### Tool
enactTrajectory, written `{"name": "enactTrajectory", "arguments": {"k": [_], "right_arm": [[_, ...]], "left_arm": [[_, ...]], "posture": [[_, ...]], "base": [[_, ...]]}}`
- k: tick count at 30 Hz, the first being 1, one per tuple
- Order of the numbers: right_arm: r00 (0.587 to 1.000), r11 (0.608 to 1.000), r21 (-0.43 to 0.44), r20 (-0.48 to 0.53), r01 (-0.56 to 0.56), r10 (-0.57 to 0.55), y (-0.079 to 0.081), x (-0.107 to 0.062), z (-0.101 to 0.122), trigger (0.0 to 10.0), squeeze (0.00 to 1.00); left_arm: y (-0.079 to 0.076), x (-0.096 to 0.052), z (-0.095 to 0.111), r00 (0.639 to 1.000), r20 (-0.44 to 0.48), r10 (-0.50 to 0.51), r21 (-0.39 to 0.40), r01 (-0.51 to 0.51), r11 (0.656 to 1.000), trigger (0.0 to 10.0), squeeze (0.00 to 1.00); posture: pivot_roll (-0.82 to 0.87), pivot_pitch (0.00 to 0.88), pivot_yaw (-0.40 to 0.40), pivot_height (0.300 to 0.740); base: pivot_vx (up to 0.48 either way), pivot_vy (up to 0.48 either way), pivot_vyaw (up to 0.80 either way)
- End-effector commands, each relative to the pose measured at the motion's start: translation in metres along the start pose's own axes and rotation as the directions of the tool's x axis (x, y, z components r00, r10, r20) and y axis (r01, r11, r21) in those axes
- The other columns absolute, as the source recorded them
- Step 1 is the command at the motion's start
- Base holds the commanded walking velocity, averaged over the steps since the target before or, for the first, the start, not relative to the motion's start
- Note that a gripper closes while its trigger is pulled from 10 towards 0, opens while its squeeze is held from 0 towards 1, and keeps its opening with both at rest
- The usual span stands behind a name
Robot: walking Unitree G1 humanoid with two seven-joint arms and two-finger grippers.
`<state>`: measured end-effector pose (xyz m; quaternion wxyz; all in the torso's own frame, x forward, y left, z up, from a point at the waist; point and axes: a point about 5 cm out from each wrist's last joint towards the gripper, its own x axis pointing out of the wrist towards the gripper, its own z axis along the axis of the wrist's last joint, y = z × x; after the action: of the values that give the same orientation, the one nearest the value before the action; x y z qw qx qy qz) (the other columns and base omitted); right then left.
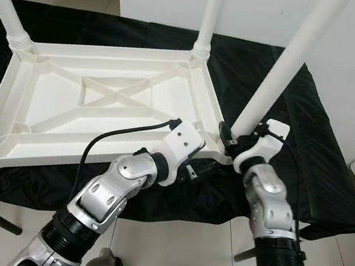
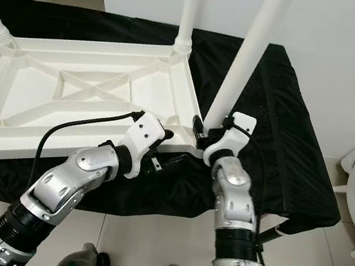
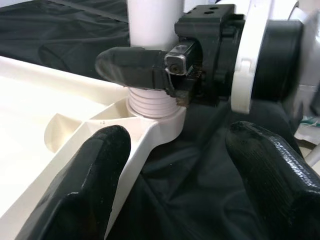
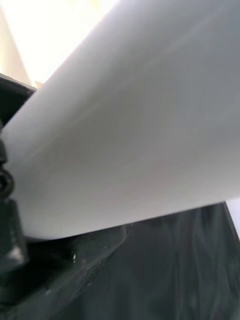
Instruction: Building children table
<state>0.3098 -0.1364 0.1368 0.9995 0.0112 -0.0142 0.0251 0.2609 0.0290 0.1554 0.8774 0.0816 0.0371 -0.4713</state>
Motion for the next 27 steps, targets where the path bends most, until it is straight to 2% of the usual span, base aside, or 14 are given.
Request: {"name": "enactTrajectory", "arguments": {"k": [1,2,12,13,16,22,24,25,26,27], "right_arm": [[0.991,0.993,-0.007,-0.064,0.114,-0.114,0.004,-0.008,-0.011,10.0,0.0],[0.991,0.993,-0.006,-0.06,0.121,-0.121,0.01,-0.01,-0.008,10.0,0.0],[0.989,0.993,0.006,-0.087,0.119,-0.118,0.013,-0.012,-0.008,10.0,0.0],[0.989,0.992,0.009,-0.083,0.126,-0.125,0.013,-0.011,-0.007,10.0,1.0],[0.989,0.991,0.015,-0.077,0.13,-0.128,0.012,-0.011,-0.006,10.0,1.0],[0.989,0.989,0.032,-0.045,0.143,-0.142,-0.003,-0.011,-0.005,10.0,1.0],[0.989,0.989,0.032,-0.045,0.143,-0.142,-0.003,-0.011,-0.005,10.0,1.0],[0.997,0.996,0.056,-0.05,0.064,-0.061,-0.005,-0.01,-0.007,10.0,0.98],[0.999,0.998,0.067,-0.035,-0.018,0.02,-0.008,-0.01,-0.007,10.0,0.0],[0.994,0.992,0.058,-0.008,-0.112,0.113,-0.013,-0.009,-0.004,10.0,0.0]], "left_arm": [[-0.005,0.0,0.0,0.998,-0.004,-0.055,-0.001,0.055,0.998,10.0,0.0],[-0.004,0.0,0.001,0.999,-0.003,-0.054,-0.001,0.054,0.999,10.0,0.0],[-0.003,0.0,0.001,0.999,-0.003,-0.042,-0.004,0.042,0.999,10.0,0.0],[-0.003,-0.001,0.0,0.999,-0.004,-0.038,-0.005,0.038,0.999,10.0,0.0],[-0.003,-0.001,0.0,0.999,-0.005,-0.036,-0.004,0.036,0.999,10.0,0.0],[-0.003,-0.001,0.0,0.999,-0.005,-0.033,-0.002,0.033,0.999,10.0,0.0],[-0.003,-0.001,0.0,0.999,-0.005,-0.033,-0.002,0.033,0.999,10.0,0.0],[-0.002,-0.001,0.0,1.0,-0.004,-0.03,0.0,0.03,1.0,10.0,0.0],[-0.002,0.0,0.0,1.0,-0.003,-0.029,0.0,0.029,1.0,10.0,0.0],[-0.002,0.0,0.0,1.0,-0.001,-0.029,0.001,0.029,1.0,10.0,0.0]], "posture": [[-0.17,0.043,0.013,0.74],[-0.17,0.043,0.013,0.74],[-0.17,0.043,0.007,0.74],[-0.16,0.042,0.001,0.74],[-0.16,0.041,-0.001,0.74],[-0.15,0.028,-0.009,0.74],[-0.15,0.028,-0.009,0.74],[-0.15,0.02,-0.011,0.74],[-0.15,0.015,-0.013,0.74],[-0.16,0.012,-0.013,0.74]], "base": [[0.0,0.0,0.0],[0.0,0.0,0.0],[0.0,0.0,0.0],[0.0,0.0,0.0],[0.0,0.0,0.0],[0.0,0.0,0.0],[0.0,0.0,0.0],[0.0,0.0,0.0],[0.0,0.0,0.0],[0.0,0.0,0.0]]}}
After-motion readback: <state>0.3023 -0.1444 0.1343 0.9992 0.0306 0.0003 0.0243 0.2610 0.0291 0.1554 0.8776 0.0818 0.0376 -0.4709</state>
